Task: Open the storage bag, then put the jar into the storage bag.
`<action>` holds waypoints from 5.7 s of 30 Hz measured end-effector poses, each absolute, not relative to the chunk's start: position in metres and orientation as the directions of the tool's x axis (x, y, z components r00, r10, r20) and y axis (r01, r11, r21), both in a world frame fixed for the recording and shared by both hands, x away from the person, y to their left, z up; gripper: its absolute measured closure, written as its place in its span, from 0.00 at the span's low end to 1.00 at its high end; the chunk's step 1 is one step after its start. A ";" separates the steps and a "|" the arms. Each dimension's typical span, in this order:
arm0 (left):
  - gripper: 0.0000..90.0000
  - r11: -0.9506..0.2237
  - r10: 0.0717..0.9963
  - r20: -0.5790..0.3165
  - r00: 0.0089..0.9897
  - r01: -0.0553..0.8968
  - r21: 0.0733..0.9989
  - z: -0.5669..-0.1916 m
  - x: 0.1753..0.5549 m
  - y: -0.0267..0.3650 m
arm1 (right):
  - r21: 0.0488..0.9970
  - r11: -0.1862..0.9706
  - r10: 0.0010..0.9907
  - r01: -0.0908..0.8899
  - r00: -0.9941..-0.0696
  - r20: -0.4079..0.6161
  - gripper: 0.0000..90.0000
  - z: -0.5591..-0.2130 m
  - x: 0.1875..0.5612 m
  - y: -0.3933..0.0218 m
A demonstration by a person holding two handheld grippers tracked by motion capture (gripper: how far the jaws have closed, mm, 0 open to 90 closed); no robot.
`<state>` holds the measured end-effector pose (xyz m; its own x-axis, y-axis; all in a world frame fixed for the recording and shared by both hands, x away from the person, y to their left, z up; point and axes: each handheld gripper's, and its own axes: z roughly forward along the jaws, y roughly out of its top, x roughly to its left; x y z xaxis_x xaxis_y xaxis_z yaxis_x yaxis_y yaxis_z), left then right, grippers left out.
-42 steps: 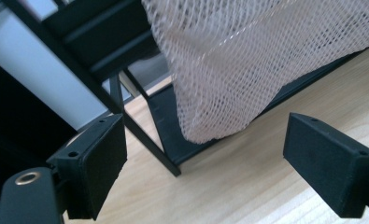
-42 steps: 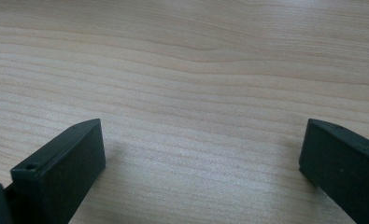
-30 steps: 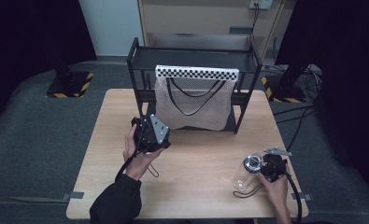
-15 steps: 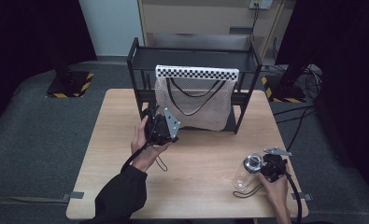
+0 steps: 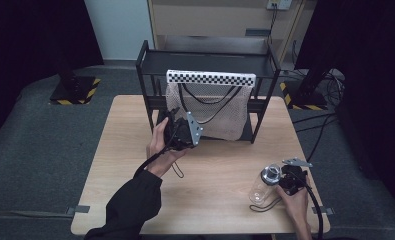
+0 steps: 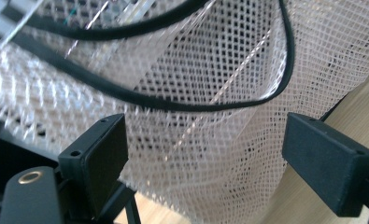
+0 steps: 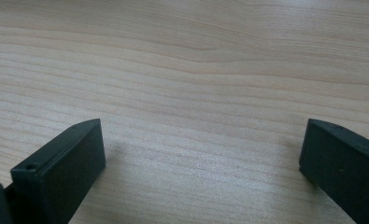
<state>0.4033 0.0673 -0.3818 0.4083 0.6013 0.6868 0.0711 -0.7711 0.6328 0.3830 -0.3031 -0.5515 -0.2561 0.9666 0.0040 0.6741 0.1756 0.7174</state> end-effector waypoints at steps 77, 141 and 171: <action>0.98 -0.633 0.654 0.471 0.592 0.088 0.769 -0.374 0.404 0.042 | 0.718 0.174 0.966 0.674 -0.257 0.007 0.01 -0.551 0.383 -0.303; 0.98 -0.608 0.655 0.427 0.624 0.099 0.788 -0.379 0.403 0.046 | 0.697 0.492 0.604 0.522 -0.781 0.158 0.08 -0.474 0.328 -0.325; 0.98 -0.607 0.654 0.430 0.622 0.092 0.789 -0.383 0.402 0.044 | 0.860 0.386 0.526 0.334 -0.845 0.093 0.35 -0.487 0.333 -0.289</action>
<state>0.4023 0.0445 -0.3829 0.6221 0.6541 0.4302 0.0925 -0.6070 0.7893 0.3329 -0.2888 -0.4870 -0.8453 0.5263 0.0925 0.3343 0.3856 0.8600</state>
